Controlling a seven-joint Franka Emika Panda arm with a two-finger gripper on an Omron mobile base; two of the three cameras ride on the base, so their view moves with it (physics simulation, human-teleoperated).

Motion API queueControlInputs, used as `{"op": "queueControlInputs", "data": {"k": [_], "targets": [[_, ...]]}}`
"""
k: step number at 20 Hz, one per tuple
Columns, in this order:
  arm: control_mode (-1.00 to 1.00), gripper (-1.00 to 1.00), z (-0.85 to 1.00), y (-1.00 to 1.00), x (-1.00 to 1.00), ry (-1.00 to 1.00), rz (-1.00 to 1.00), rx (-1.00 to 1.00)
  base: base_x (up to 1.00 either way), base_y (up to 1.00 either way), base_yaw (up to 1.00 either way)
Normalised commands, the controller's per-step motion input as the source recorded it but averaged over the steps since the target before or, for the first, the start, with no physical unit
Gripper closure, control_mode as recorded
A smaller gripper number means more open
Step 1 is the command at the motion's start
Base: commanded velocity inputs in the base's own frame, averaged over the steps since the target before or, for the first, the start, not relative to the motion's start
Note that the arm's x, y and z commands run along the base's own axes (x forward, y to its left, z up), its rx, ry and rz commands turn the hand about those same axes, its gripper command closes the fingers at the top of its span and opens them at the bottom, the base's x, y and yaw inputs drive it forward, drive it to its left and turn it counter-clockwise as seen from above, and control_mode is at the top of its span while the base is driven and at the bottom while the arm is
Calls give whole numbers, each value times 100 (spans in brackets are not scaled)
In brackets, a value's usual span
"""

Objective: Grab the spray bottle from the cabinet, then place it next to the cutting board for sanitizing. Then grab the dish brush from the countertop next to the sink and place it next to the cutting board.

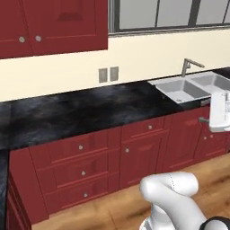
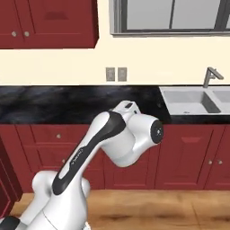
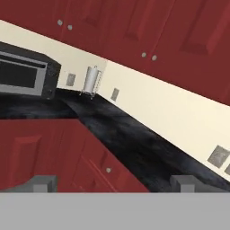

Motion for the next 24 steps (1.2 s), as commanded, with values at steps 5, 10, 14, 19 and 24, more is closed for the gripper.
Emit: {"op": "queueControlInputs", "data": {"k": [5,10,14,19,24], "targets": [[100,-100,0,0,0,0,0,0,100,-86,0],[100,-100,0,0,0,0,0,0,100,-100,13],[100,-100,0,0,0,0,0,0,100,-76,38],[100,-100,0,0,0,0,0,0,53,-31,36],[100,-100,0,0,0,0,0,0,31,25,27]]}}
